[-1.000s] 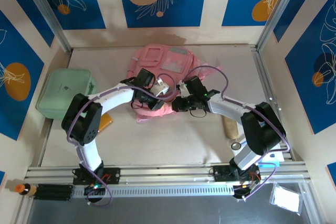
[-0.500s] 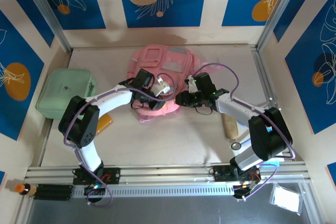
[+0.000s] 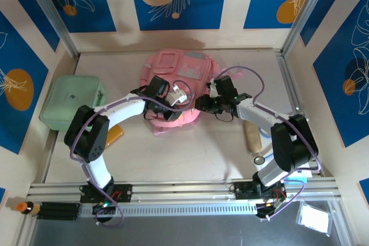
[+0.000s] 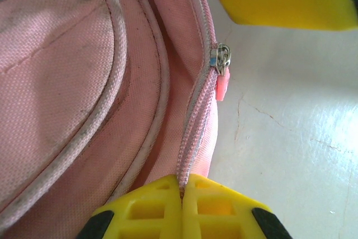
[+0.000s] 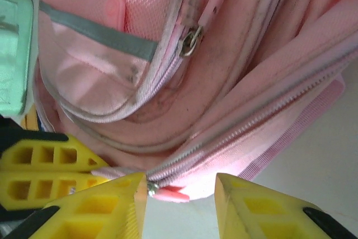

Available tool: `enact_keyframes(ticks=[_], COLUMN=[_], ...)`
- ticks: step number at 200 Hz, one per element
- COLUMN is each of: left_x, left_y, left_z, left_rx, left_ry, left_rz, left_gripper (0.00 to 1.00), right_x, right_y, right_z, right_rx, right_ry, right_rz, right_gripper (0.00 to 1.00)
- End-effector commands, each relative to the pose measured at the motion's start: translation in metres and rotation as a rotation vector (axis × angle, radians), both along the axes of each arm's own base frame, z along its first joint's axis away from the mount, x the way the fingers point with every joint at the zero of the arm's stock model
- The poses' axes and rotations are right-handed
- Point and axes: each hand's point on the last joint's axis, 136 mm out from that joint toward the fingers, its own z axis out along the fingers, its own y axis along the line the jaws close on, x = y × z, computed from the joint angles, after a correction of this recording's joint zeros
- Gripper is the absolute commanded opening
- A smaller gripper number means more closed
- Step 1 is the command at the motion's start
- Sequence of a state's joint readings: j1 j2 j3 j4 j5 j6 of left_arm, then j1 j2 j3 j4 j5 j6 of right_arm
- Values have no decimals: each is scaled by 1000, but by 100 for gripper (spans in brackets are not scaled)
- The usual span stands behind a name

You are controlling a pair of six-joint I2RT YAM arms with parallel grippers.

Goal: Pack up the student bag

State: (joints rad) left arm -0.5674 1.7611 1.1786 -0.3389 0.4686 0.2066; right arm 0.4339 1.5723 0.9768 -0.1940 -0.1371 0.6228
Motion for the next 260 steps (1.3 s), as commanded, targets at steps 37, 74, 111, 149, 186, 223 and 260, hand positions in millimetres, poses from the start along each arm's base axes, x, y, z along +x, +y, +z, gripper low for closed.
enact_keyframes(ticks=[37, 74, 111, 149, 186, 223, 260], left_x=[-4, -4, 2, 9, 9, 6, 4], left_y=[-7, -4, 0, 1, -3, -6, -9], left_z=[14, 5, 1, 5, 3, -4, 6], left_rx=[-64, -47, -16, 4, 0, 1, -27], left_ry=[-15, -10, -31, -60, -37, 2, -4], left_rz=[-21, -8, 13, 20, 4, -6, -11], left_gripper=[4, 14, 33, 42, 34, 11, 2], right_x=[10, 13, 14, 6, -3, -4, -15], right_y=[23, 40, 54, 53, 44, 17, -19], right_z=[-3, -6, 8, 36, 34, 2, -17], right_rx=[154, 265, 404, 496, 483, 311, 75], right_ry=[207, 287, 258, 119, 97, 123, 26], right_rz=[-78, -82, 1, 128, 158, 42, -22], right_gripper=[32, 19, 2, 0, 2, 22, 40])
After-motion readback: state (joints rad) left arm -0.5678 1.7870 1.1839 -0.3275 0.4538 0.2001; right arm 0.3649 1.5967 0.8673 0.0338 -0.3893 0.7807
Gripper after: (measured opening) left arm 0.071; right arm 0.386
